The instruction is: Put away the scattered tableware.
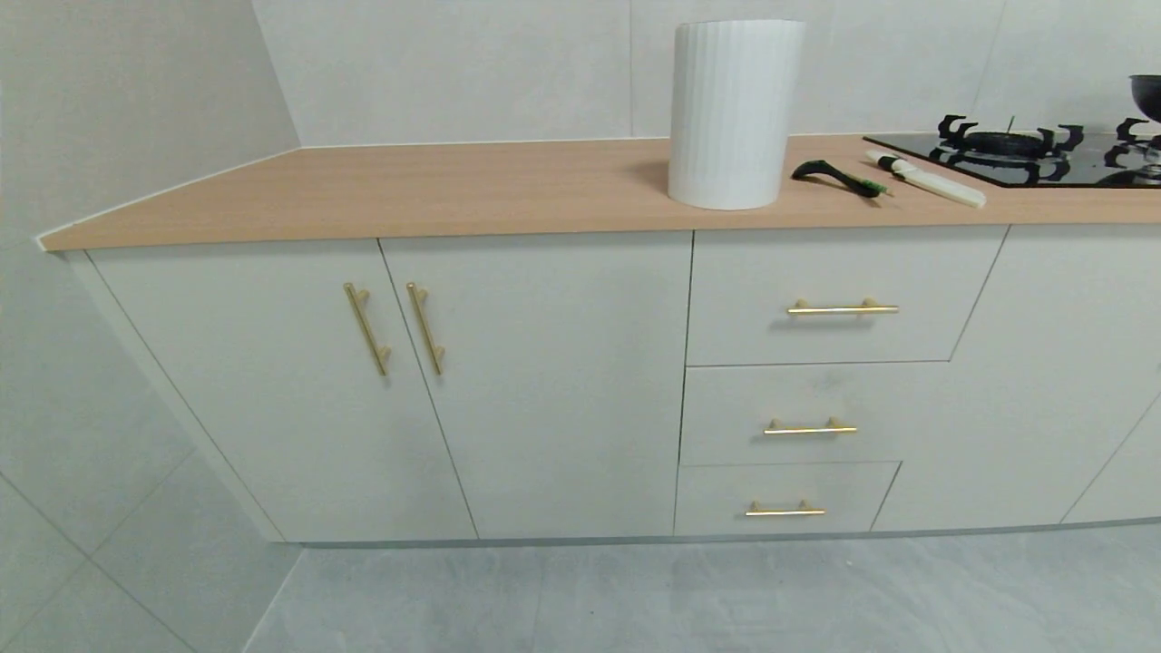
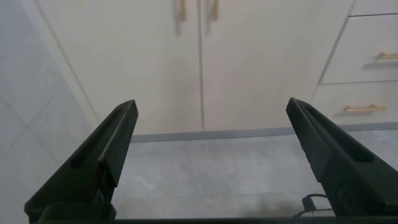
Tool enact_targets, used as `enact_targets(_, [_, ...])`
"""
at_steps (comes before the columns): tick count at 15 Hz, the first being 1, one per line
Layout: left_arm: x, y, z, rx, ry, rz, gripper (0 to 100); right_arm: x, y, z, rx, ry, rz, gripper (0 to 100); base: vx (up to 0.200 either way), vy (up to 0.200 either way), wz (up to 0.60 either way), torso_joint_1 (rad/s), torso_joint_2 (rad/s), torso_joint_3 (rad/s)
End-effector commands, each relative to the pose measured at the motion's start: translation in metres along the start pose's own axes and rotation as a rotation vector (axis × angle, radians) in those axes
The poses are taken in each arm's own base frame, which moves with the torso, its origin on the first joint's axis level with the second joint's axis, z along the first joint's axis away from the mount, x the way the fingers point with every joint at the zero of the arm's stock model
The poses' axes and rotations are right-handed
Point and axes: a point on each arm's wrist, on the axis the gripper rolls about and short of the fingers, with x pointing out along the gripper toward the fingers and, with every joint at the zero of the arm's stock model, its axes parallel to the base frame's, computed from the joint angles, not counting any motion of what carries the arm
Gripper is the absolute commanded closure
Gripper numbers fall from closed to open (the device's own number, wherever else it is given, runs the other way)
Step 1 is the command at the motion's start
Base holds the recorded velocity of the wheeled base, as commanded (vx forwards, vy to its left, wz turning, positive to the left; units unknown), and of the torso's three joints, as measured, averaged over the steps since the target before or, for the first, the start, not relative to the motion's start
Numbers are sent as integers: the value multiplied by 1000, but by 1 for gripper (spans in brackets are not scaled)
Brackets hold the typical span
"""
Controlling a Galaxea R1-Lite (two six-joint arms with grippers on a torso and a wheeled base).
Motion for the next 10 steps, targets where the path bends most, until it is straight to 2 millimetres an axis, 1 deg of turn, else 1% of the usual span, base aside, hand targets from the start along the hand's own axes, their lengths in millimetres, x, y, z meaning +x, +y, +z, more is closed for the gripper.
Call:
enact_targets(1, [0,0,0,-1,-1,0,0,0,0,0,1,1,1,0,0,-200,0,-2,2,2])
enact_targets(4, [0,0,0,-1,-1,0,0,0,0,0,1,1,1,0,0,-200,0,1,-1,-1])
enact_targets(10, [0,0,0,1,1,0,0,0,0,0,1,1,1,0,0,0,0,0,0,0])
